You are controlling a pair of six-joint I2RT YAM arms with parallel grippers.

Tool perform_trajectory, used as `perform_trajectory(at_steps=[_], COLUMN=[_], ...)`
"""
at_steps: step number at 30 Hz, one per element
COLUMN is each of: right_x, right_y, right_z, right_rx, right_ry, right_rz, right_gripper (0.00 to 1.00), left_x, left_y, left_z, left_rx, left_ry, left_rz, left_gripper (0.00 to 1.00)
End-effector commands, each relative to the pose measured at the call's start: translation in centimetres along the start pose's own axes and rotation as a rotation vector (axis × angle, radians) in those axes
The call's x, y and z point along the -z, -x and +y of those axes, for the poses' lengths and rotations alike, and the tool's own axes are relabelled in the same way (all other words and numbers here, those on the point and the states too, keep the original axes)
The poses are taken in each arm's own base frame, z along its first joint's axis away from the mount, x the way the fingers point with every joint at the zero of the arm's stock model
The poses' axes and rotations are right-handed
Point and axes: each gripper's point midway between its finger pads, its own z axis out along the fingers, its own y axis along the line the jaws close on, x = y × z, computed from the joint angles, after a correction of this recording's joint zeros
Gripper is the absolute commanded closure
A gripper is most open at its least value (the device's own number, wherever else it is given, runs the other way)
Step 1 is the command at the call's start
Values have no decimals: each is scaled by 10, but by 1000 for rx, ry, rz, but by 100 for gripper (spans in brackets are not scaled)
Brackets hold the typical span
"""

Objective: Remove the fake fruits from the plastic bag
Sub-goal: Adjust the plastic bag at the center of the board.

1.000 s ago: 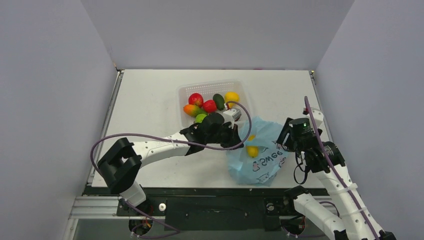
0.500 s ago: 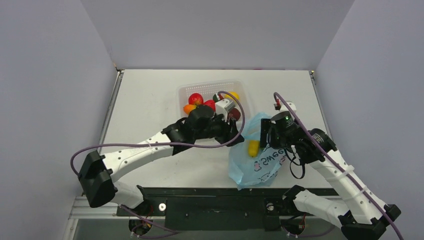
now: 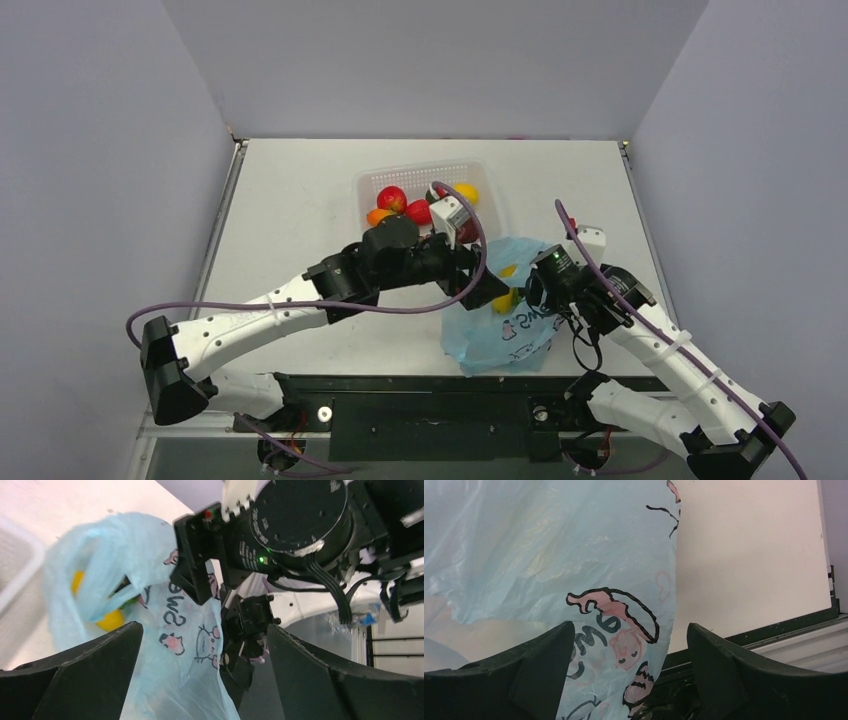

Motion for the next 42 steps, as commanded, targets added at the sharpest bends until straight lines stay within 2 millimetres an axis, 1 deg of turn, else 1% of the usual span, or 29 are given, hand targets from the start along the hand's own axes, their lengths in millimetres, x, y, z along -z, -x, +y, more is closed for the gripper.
perform_trajectory(at_steps=[1,2,4,5,7,8,9,10,12,14,15,17,18,19,20,23,25,28,30,31,32,33,34,35,36,37,38,41,42], right_x=[3,3,3,4,-4,-9,-10,-14,-17,-16,-12,-5,-3,2,4,9,5,-3,-9,-12,-11,-11,-8,-2,5,10,17,24,26], right_y=[-2,-6,-8,-7,-2,-3,2,4,11,16,19,18,16,9,4,-29,-47,-60,-65,-64,-66,-64,-60,-58,-51,-49,-47,-50,-51], right_z=[-11,-6,1,2,11,9,11,6,3,2,2,7,10,20,24,52,60,65,62,59,52,46,33,30,20,18,13,12,12], right_rx=[-46,-42,-35,-43,-81,-90,-133,-153,-245,-305,-324,-337,-325,-312,-294,-264,-255,-245,-236,-231,-218,-213,-202,-194,-189,-182,-170,-109,-98], right_ry=[-27,8,60,78,112,91,92,60,45,53,73,128,151,214,241,402,441,454,420,392,356,323,269,259,235,236,226,217,216], right_rz=[-33,-19,-22,-38,-86,-98,-119,-146,-199,-239,-247,-235,-220,-173,-146,-1,61,90,98,94,108,92,73,63,38,32,33,69,77], right_gripper=[22,22,22,22,24,26,29,32,37,39,38,28,25,21,20,15,15,15,26,44,60,89,96,100,100,100,100,100,100], left_x=[-28,-33,-44,-50,-58,-61,-66,-69,-76,-82,-81,-80,-77,-76,-73,-69,-68,-69,-68,-67,-66,-66,-66,-68,-71,-75,-78,-95,-100], left_y=[-18,-22,-34,-43,-55,-59,-66,-72,-90,-113,-119,-134,-140,-141,-146,-147,-148,-151,-150,-150,-146,-143,-137,-133,-129,-129,-122,-119,-113], left_z=[-17,-23,-22,-18,-17,-17,-13,-11,-3,5,5,7,8,6,7,-2,-6,-10,-13,-13,-13,-10,-6,-1,7,13,20,30,31], left_rx=[-24,-33,-44,-48,-63,-76,-79,-84,-72,-42,-32,-18,-14,-13,-5,3,4,0,-1,2,4,7,10,18,29,48,62,82,78], left_ry=[-34,-50,-53,-47,-53,-55,-47,-42,-34,-30,-40,-42,-43,-54,-54,-99,-120,-135,-141,-140,-139,-125,-110,-84,-58,-39,-34,-35,-33], left_rz=[-2,-4,12,30,43,43,58,66,98,141,151,171,178,175,180,157,145,144,139,134,122,112,101,97,93,97,86,83,69], left_gripper=[4,3,3,3,3,3,3,3,3,8,11,12,12,12,11,11,11,11,11,11,11,11,12,13,14,15,20,30,30])
